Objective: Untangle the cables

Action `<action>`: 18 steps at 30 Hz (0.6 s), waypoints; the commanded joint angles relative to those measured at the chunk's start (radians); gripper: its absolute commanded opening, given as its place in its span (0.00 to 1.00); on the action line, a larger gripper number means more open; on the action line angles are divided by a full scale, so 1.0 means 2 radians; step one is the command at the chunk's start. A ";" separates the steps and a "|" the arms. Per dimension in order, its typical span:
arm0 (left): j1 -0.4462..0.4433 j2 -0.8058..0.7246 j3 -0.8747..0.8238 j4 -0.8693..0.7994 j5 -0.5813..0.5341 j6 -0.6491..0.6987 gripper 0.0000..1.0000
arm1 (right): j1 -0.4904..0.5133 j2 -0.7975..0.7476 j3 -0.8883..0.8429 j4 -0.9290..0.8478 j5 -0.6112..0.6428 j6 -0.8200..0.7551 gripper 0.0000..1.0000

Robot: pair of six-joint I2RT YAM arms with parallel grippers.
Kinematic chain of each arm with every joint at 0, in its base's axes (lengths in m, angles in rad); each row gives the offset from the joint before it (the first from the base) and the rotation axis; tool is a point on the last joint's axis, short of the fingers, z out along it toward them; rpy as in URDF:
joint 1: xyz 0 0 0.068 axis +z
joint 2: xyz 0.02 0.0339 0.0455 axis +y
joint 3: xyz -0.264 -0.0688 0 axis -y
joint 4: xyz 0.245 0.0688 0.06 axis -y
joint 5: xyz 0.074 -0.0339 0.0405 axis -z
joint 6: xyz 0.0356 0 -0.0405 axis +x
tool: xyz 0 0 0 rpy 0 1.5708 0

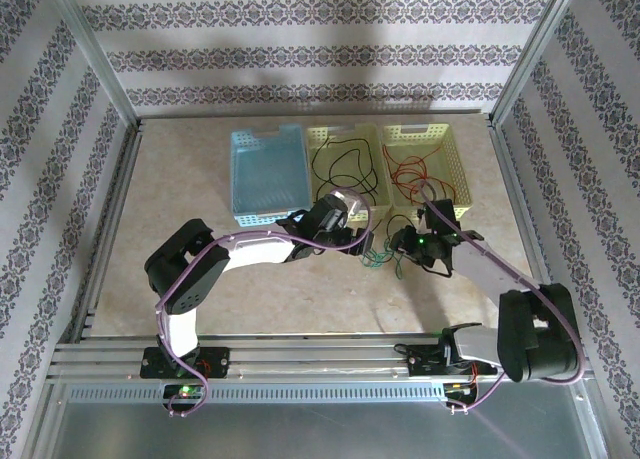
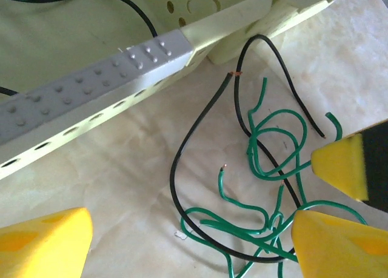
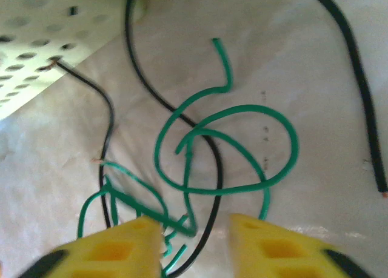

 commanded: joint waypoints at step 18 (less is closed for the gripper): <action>-0.018 0.096 0.138 -0.021 0.012 0.009 0.77 | -0.023 -0.047 0.006 -0.100 0.074 -0.049 0.00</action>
